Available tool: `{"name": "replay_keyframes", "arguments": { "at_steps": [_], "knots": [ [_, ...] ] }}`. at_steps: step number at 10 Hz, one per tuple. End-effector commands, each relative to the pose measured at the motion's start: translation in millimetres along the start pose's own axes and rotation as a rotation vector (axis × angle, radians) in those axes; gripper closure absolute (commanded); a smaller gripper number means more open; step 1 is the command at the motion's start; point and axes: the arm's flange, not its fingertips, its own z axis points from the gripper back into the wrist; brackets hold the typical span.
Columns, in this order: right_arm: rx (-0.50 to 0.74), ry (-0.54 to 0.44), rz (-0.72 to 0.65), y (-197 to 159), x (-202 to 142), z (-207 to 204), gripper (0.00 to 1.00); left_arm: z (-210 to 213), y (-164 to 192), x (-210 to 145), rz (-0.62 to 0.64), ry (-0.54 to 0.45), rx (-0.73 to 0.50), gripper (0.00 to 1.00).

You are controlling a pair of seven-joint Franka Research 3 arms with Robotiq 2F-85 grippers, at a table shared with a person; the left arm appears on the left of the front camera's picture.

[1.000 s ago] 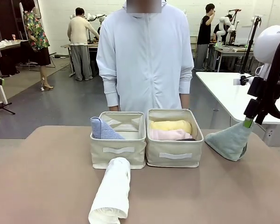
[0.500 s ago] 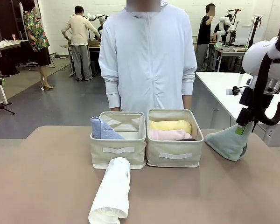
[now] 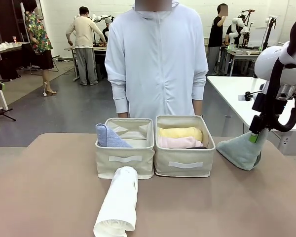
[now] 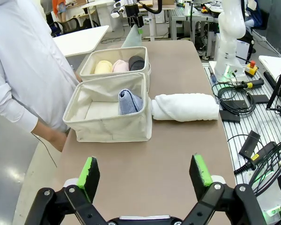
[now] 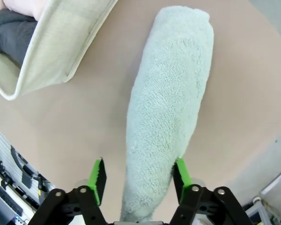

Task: Sort the towels based on their folding style.
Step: Pick up another triangle-folded towel from the table and place it in the left Fabric basket.

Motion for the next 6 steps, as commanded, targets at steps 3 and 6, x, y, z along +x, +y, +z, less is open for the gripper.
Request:
{"name": "replay_keyframes", "arguments": {
  "at_steps": [3, 6],
  "knots": [
    [0.014, 0.0, -0.029, -2.5, 0.4, 5.7, 1.0, 1.4, 1.3, 1.0, -0.009, -0.006, 0.013, 0.0],
    [0.011, 0.004, -0.042, -3.1, -3.6, 9.5, 1.0, 1.4, 1.3, 1.0, -0.009, -0.006, 0.013, 0.0]
  ]
}}
